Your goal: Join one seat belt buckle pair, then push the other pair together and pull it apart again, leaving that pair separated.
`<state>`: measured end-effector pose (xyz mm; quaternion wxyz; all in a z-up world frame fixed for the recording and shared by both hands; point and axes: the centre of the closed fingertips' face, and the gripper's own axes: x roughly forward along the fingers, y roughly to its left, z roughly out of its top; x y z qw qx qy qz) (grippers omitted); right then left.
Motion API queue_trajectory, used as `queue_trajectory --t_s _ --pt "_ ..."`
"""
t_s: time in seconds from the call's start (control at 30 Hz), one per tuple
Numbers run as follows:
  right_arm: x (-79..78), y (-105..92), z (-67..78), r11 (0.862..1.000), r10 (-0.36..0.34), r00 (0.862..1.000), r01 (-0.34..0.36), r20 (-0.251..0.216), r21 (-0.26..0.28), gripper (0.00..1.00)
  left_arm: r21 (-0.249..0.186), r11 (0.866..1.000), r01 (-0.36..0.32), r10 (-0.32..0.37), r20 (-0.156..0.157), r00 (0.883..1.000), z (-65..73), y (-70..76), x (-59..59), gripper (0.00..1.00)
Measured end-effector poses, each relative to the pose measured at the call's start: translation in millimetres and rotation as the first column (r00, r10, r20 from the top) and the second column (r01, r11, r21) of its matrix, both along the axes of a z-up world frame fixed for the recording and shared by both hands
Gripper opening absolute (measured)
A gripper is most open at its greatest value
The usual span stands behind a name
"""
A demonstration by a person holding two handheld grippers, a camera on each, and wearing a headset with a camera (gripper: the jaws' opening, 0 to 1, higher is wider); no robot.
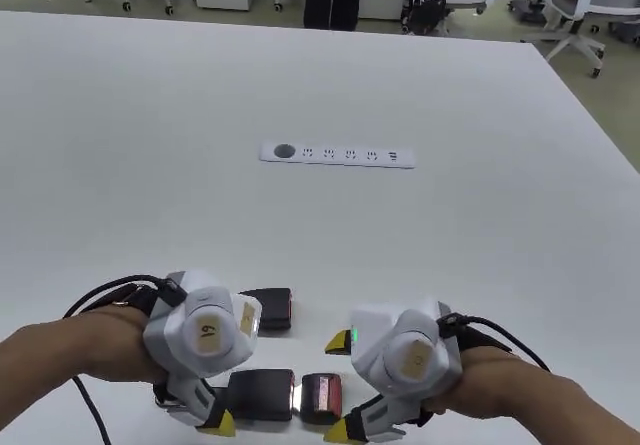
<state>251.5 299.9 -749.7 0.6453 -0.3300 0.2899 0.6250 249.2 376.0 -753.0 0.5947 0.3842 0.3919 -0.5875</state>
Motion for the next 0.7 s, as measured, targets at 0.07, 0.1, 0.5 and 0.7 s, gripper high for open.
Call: queue_trajectory --t_s 0.07,0.1,0.5,0.7 --pt "1.7 -3.6 3.4 1.000 -0.001 1.000 0.001 0.005 -0.003 0.56 -0.009 1.000 -0.011 0.011 0.002 1.000 5.6 0.8 0.4 0.55" --pt "2.6 -4.8 4.2 1.000 -0.002 1.000 0.002 0.006 -0.003 0.56 -0.012 1.000 -0.015 0.015 0.002 1.000 7.4 1.3 0.7 0.56" --pt "20.8 -27.8 14.8 0.999 -0.043 0.999 0.043 0.017 -0.008 0.61 -0.073 0.993 -0.094 0.095 0.016 0.995 26.9 5.4 16.7 0.58" --pt "35.4 -42.2 19.2 0.997 -0.076 0.997 0.077 0.028 -0.010 0.61 -0.094 0.988 -0.124 0.127 0.026 0.992 34.5 7.8 28.9 0.58"
